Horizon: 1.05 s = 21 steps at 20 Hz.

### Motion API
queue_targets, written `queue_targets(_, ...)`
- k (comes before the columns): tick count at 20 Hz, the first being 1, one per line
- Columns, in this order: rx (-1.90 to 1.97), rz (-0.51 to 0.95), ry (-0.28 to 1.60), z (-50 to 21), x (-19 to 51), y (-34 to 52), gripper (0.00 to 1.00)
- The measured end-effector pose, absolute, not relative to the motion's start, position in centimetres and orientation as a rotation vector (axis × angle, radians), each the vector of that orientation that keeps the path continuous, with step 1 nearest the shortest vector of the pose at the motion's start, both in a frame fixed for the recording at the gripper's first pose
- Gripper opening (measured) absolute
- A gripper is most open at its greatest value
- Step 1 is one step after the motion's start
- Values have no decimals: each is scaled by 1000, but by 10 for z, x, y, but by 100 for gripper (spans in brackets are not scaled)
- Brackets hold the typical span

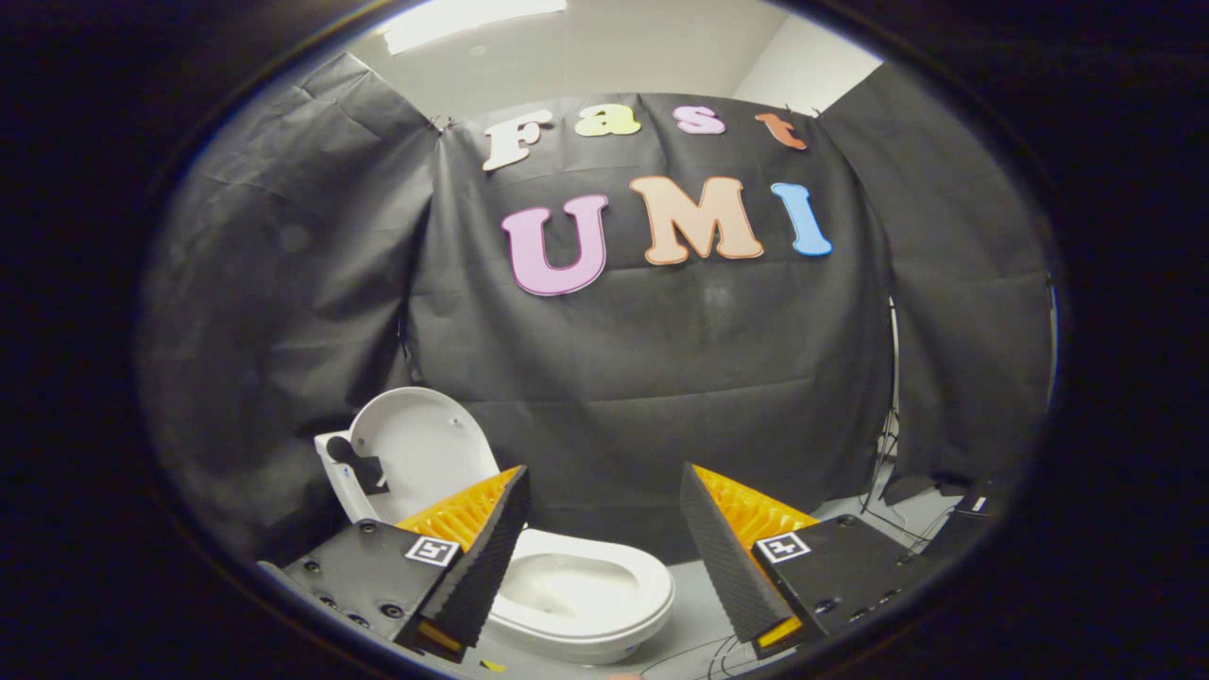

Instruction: Open the toilet lid.

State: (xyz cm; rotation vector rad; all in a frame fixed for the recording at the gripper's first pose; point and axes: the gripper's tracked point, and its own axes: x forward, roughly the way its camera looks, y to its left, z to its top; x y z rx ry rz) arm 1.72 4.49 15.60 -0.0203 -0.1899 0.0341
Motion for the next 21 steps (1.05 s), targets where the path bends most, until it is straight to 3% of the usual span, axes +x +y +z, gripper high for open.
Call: queue_targets(21,15,19,-189,158,20,36,98)
